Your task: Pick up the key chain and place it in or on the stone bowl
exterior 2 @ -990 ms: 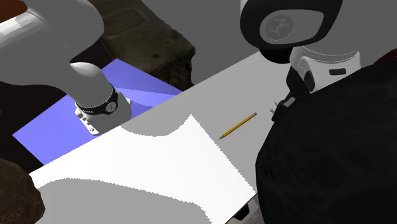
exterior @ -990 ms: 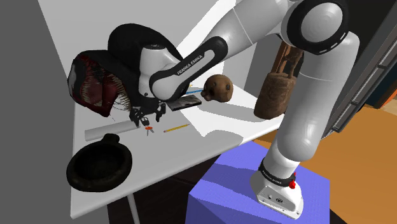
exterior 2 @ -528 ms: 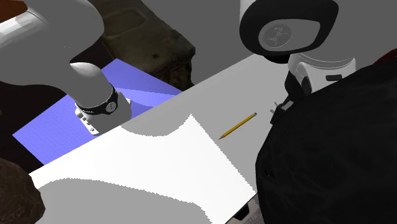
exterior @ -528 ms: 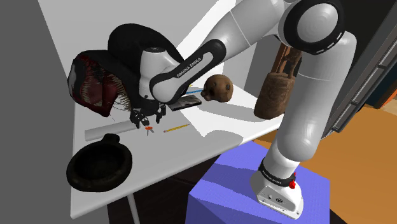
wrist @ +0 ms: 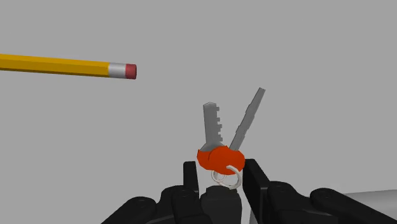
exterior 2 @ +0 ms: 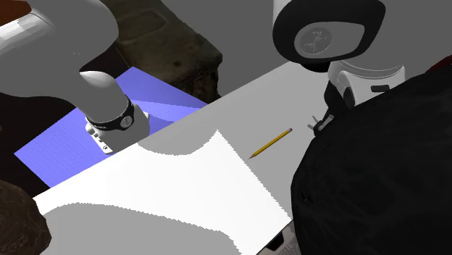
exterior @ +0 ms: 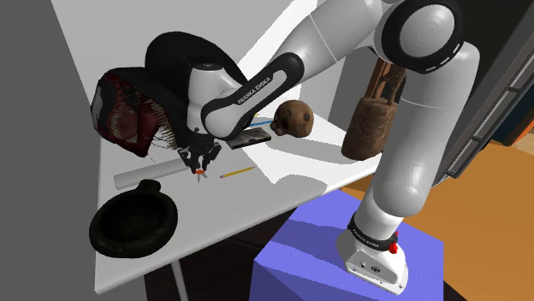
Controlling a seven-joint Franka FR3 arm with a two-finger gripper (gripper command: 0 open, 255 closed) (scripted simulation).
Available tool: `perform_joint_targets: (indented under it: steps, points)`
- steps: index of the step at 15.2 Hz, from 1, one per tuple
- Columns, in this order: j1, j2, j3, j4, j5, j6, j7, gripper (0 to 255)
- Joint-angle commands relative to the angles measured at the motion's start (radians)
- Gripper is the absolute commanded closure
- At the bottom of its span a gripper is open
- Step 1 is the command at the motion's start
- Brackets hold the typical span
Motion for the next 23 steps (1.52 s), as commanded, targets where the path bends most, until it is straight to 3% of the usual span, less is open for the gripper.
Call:
perform_joint_targets:
  steps: [1,23]
  points:
    - [0.000,0.000,0.000,0.000,0.000,0.000,0.000,255]
    - [-0.009,-0.144,0.006,0.122,0.076,-0.258,-0.054,255]
